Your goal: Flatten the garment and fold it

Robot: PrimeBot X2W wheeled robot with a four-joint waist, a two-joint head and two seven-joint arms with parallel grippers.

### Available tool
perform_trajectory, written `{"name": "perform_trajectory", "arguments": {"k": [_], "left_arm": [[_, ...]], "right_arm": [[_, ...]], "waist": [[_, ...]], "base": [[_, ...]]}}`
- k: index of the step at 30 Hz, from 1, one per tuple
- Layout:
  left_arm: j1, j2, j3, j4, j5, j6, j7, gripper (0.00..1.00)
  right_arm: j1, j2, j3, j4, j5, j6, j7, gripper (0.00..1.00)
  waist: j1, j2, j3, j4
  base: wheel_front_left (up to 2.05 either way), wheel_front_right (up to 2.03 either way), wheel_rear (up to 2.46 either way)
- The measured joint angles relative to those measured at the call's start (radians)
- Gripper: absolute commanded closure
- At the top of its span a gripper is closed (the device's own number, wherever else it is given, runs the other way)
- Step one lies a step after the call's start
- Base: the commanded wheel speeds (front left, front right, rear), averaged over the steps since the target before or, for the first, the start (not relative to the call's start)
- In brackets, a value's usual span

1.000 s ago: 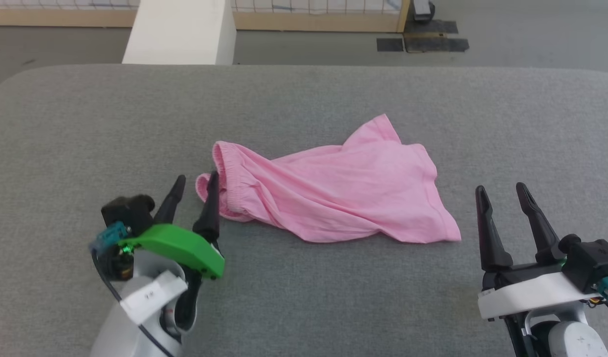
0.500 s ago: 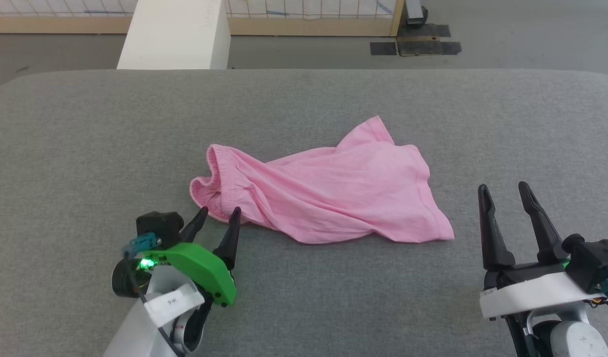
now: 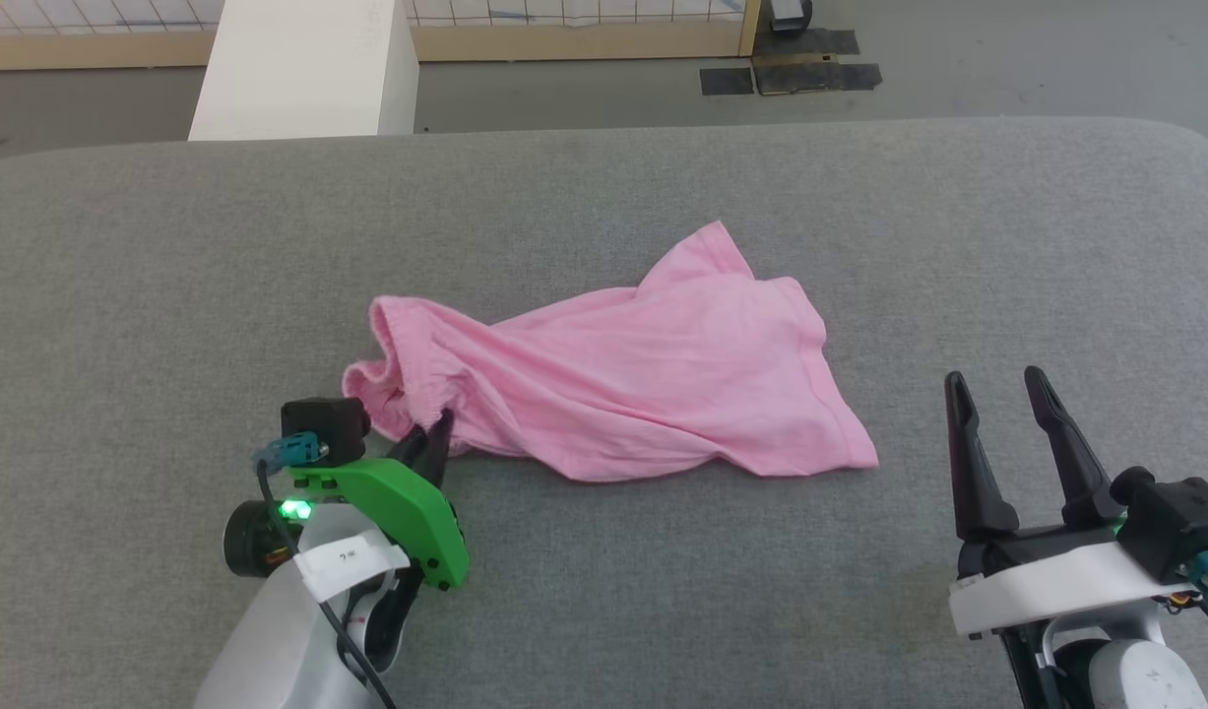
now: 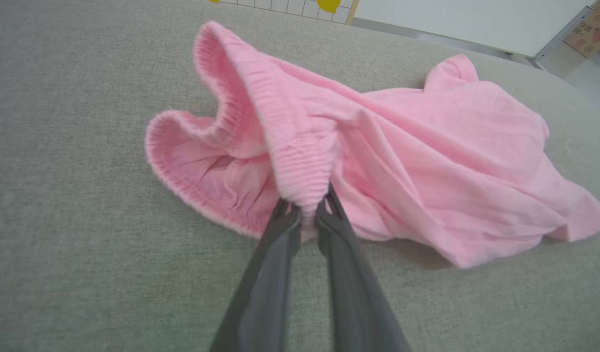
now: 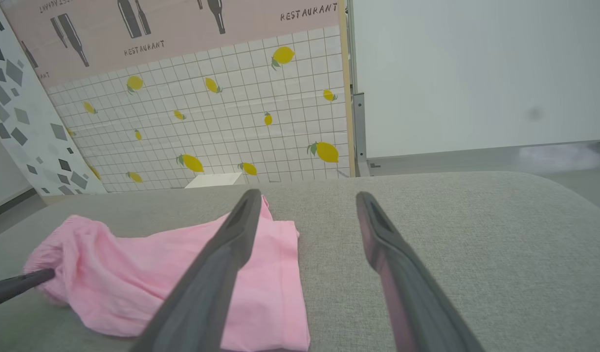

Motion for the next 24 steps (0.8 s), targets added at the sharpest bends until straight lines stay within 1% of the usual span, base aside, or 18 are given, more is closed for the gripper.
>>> {"name": "perform_trajectory", "arguments": {"k": [3, 6, 9, 11, 14, 20, 24], "left_arm": [[0.000, 0.000, -0.004, -0.001, -0.002, -0.001, -0.009, 1.00], [0.001, 0.000, -0.007, -0.007, -0.002, -0.001, -0.019, 1.00], [0.004, -0.001, -0.012, -0.018, -0.002, -0.001, -0.026, 1.00], [0.008, -0.003, -0.017, -0.020, -0.002, -0.001, -0.025, 1.00], [0.010, -0.005, -0.029, -0.025, -0.002, 0.000, -0.020, 1.00], [0.005, -0.009, -0.043, -0.035, -0.002, 0.000, -0.012, 1.00], [-0.006, -0.015, -0.052, -0.044, -0.002, 0.000, -0.011, 1.00]], "right_arm": [[0.000, 0.000, 0.004, 0.008, -0.001, 0.000, 0.009, 0.00], [0.000, 0.000, 0.013, 0.032, -0.014, 0.000, 0.075, 0.00], [-0.010, 0.000, 0.011, 0.079, -0.024, 0.000, 0.208, 0.00], [-0.028, -0.001, 0.009, 0.119, -0.035, 0.000, 0.338, 0.00], [-0.079, -0.001, 0.013, 0.159, -0.046, 0.000, 0.490, 0.00], [-0.194, 0.000, 0.014, 0.233, -0.082, 0.000, 0.700, 0.00], [-0.250, 0.000, 0.002, 0.296, -0.109, 0.000, 0.793, 0.00]], "waist": [[0.0000, 0.0000, -0.001, 0.004], [0.0000, 0.0000, -0.002, 0.010], [0.0000, 0.0000, -0.001, 0.016], [0.0000, 0.0000, 0.000, 0.021], [0.0000, 0.0000, 0.004, 0.032], [0.0000, 0.0000, 0.024, 0.052], [0.0000, 0.0000, 0.044, 0.064]], "base": [[0.00, 0.00, 0.00], [0.00, 0.00, 0.00], [0.00, 0.00, 0.00], [0.00, 0.00, 0.00], [0.00, 0.00, 0.00], [0.00, 0.00, 0.00], [0.00, 0.00, 0.00]]}}
